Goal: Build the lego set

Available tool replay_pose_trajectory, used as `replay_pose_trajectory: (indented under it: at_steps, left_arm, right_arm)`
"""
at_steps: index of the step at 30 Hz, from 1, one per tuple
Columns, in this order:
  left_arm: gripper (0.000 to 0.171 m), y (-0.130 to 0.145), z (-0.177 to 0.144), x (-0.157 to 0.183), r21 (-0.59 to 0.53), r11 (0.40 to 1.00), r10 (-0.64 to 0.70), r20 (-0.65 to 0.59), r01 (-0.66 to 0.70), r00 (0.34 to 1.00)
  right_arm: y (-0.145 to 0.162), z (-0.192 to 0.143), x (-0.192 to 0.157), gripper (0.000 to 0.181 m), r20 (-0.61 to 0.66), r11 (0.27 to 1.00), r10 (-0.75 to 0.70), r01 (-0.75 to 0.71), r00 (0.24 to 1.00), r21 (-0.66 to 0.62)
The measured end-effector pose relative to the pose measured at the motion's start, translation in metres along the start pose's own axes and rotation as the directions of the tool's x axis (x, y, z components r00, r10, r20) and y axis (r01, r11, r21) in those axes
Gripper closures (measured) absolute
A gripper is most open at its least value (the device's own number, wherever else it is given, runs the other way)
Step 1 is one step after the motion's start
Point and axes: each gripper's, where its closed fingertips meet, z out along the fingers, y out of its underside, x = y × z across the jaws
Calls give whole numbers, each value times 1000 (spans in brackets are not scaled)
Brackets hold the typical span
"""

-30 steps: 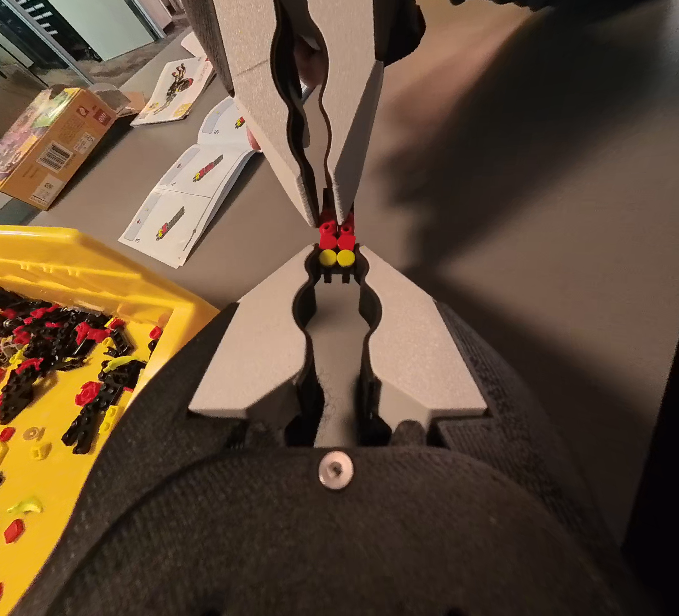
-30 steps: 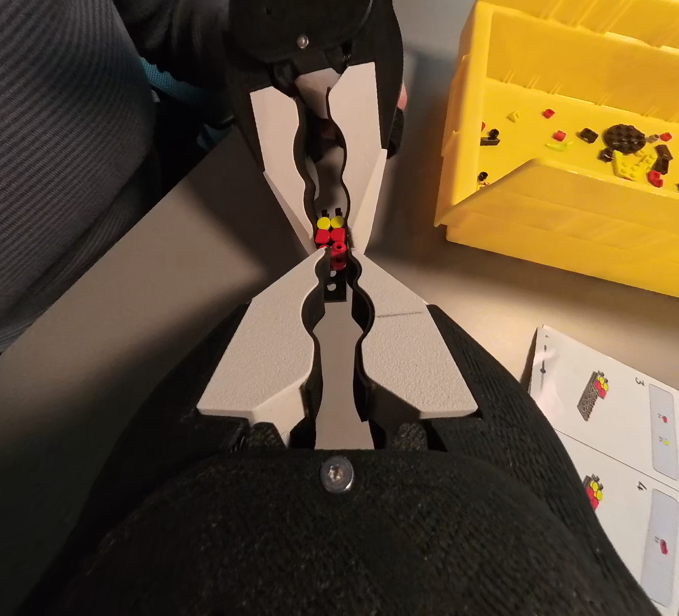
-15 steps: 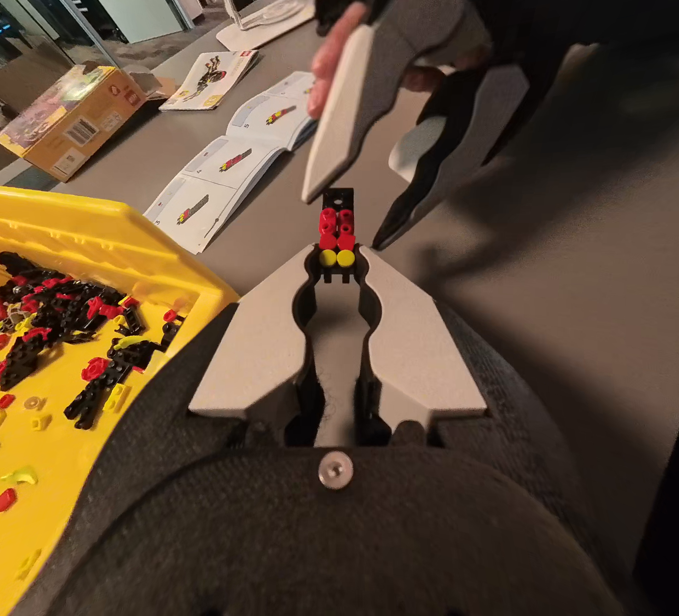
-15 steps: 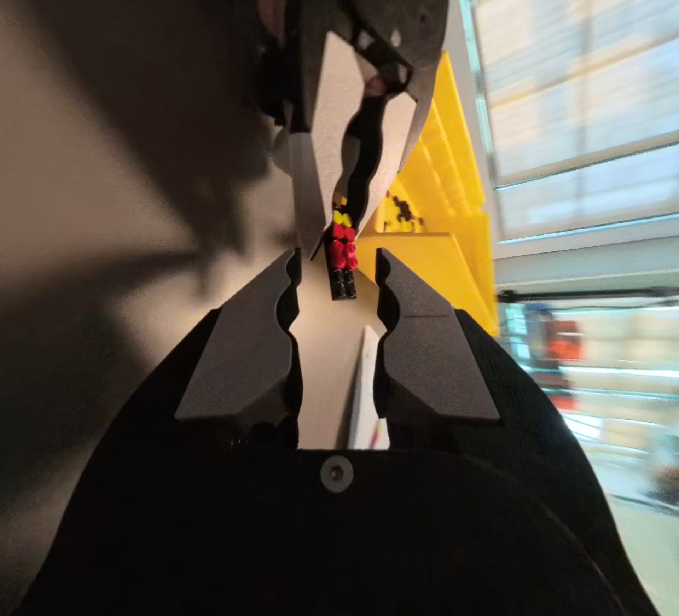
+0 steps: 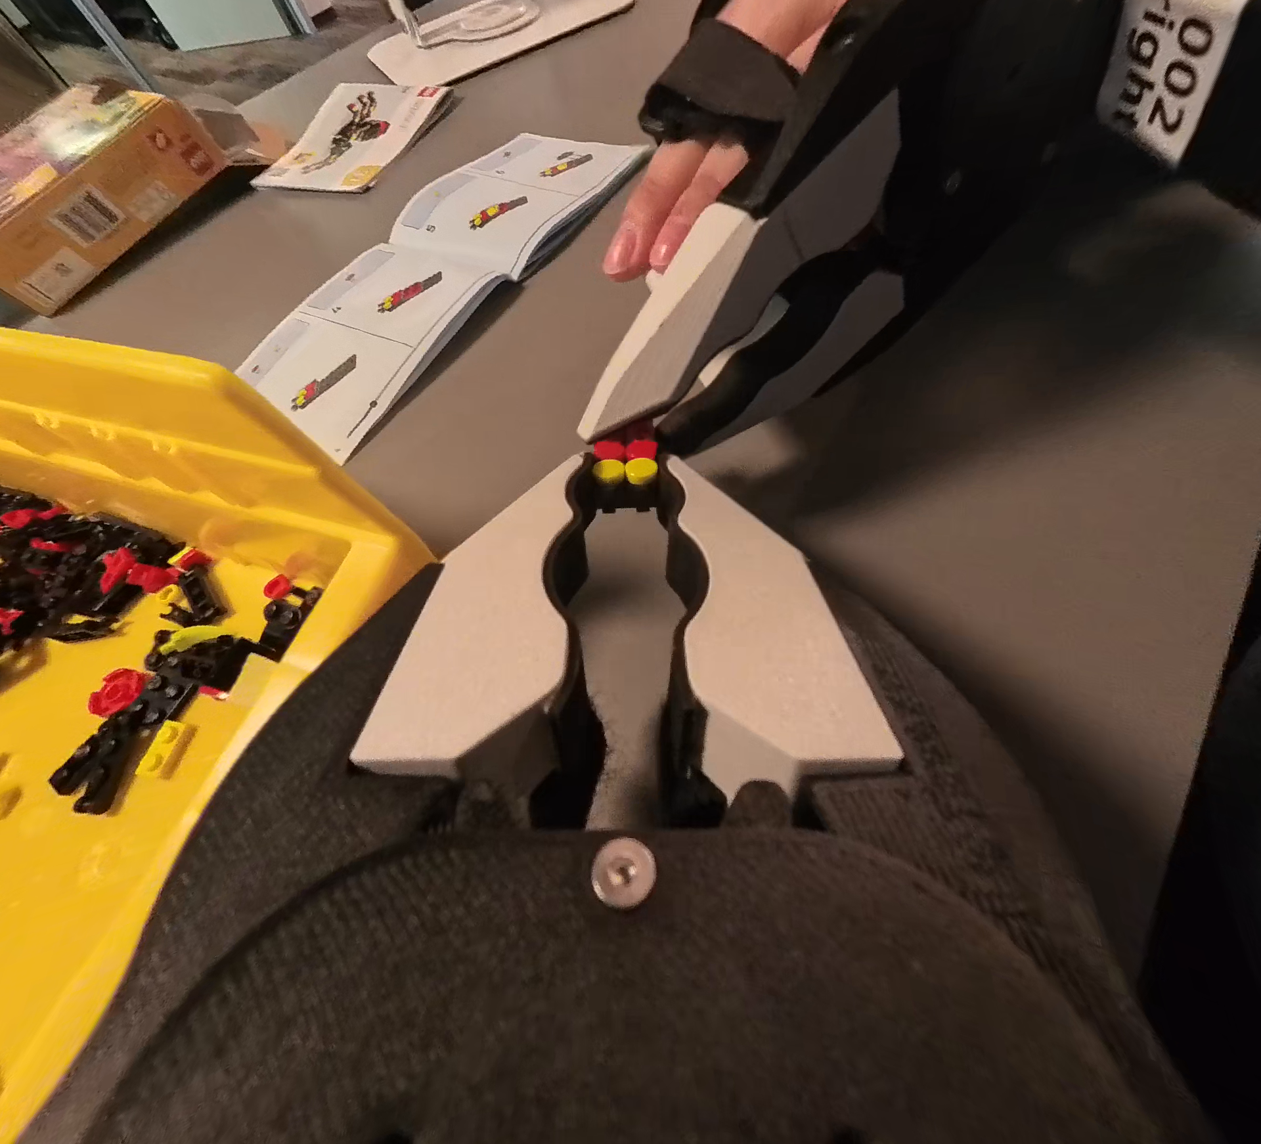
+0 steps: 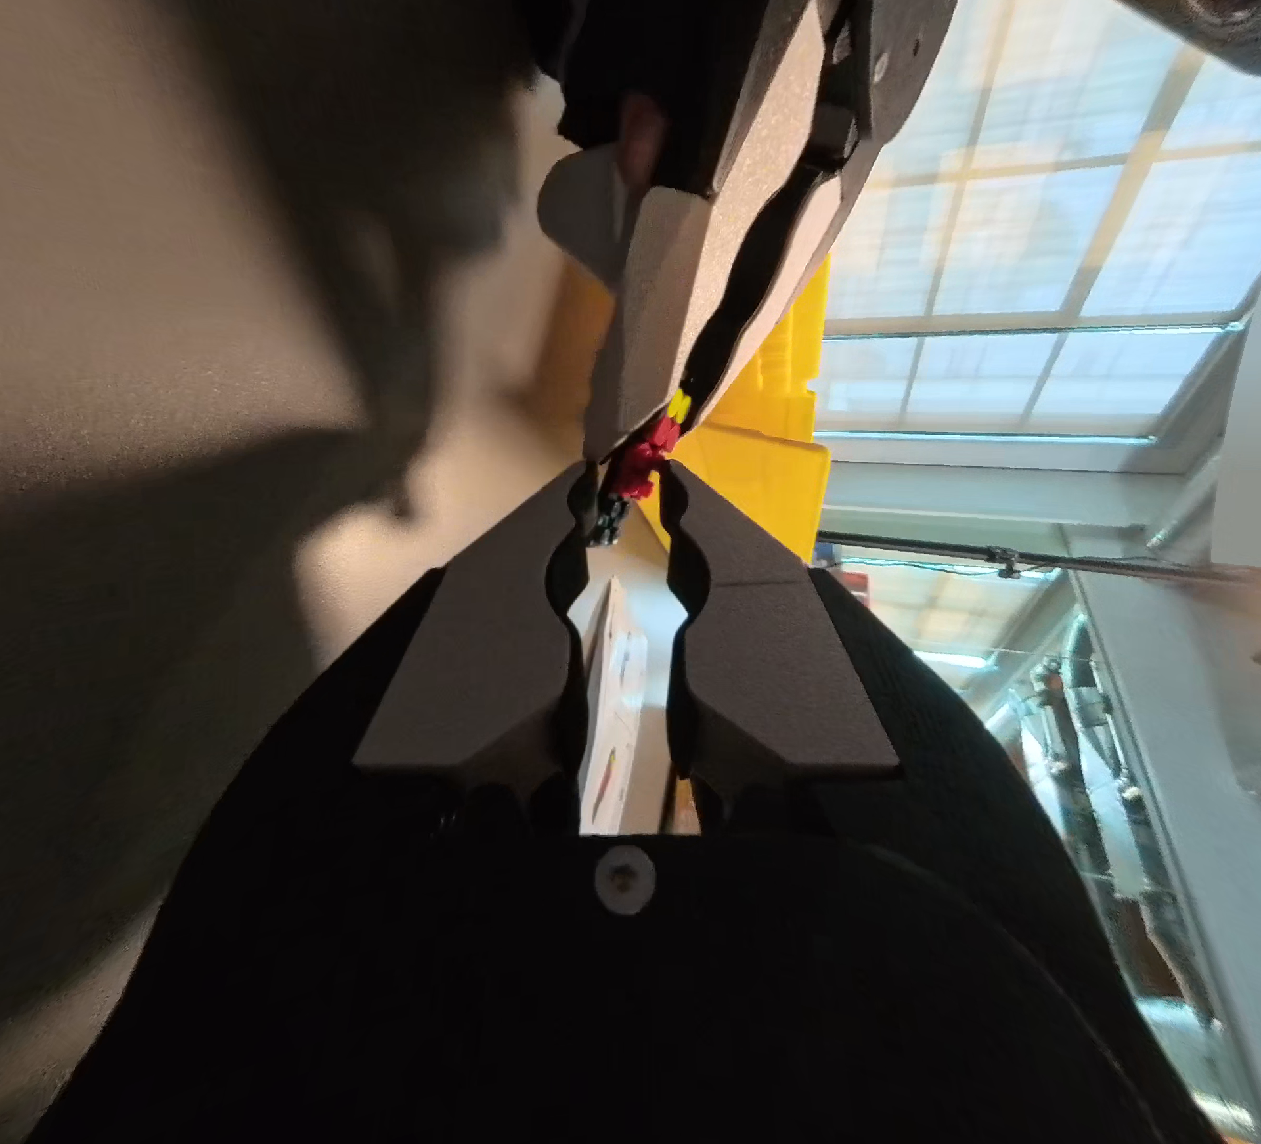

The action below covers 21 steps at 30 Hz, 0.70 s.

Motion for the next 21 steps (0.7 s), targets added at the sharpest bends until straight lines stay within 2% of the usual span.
replay_pose_trajectory:
  at_steps: [5,15,21]
  left_arm:
    - [154,-3,-3,-2,28,998,-61,-31,62,998]
    - [155,-3,-3,-5,30,996,-79,-22,79,997]
    - [154,-5,-3,-6,43,993,-106,-40,108,994]
  right_arm:
    - [-1,-2,8,176,-17,998,54,-53,998,17]
    - [1,0,8,173,-11,986,166,-165,986,29]
    - [3,0,12,176,-49,993,122,-122,991,1]
